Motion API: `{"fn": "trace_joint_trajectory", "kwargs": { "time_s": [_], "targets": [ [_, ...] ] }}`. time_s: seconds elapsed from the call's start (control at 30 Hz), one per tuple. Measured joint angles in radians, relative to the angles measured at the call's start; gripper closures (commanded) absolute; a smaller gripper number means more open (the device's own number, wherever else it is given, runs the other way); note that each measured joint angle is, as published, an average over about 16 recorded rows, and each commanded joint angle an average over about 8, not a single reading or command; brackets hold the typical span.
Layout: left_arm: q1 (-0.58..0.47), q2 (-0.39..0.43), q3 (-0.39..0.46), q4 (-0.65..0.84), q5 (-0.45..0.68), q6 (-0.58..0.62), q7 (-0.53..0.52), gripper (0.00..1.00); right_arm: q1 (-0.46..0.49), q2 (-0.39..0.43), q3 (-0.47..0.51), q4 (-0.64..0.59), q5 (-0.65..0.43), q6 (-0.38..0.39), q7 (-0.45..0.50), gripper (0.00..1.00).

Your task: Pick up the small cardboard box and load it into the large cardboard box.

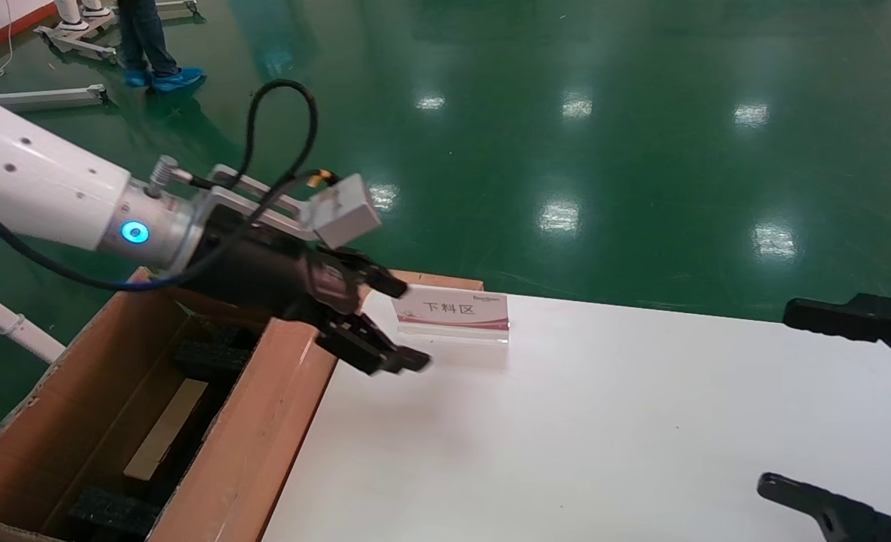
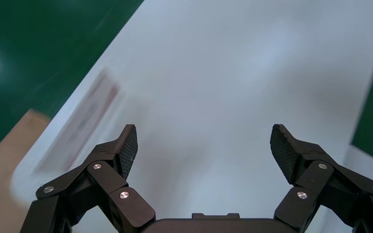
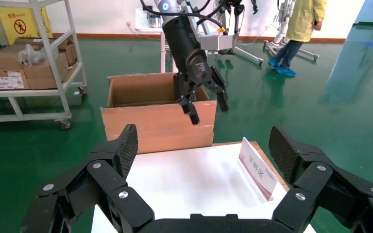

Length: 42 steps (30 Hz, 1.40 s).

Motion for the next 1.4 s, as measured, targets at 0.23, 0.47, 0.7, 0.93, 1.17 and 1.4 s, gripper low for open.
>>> {"fn": "trace_joint_trajectory", "kwargs": {
  "time_s": [0.23, 0.47, 0.7, 0.93, 1.17, 1.4],
  "targets": [
    [0.175, 0.008, -0.237, -0.031, -0.03, 0.048, 0.065, 0.0, 0.0, 0.0, 0.0, 0.0, 0.0, 0.0, 0.0, 0.0],
    [0.351, 0.017, -0.475, -0.061, -0.06, 0.095, 0.129, 0.0, 0.0, 0.0, -0.001, 0.0, 0.0, 0.0, 0.0, 0.0],
    [0.526, 0.025, -0.713, -0.092, -0.09, 0.143, 0.194, 0.0, 0.0, 0.0, -0.001, 0.0, 0.001, 0.0, -0.001, 0.0],
    [0.701, 0.033, -0.95, -0.122, -0.12, 0.19, 0.258, 0.0, 0.0, 0.001, -0.001, 0.0, 0.001, 0.001, -0.001, 0.0],
    [0.869, 0.041, -1.178, -0.151, -0.148, 0.236, 0.32, 0.0, 0.0, 0.001, -0.002, 0.0, 0.001, 0.001, -0.001, 0.0],
    [0.985, 0.047, -1.336, -0.171, -0.167, 0.266, 0.359, 0.0, 0.0, 0.001, -0.002, 0.0, 0.001, 0.001, -0.001, 0.0]
  ]
}}
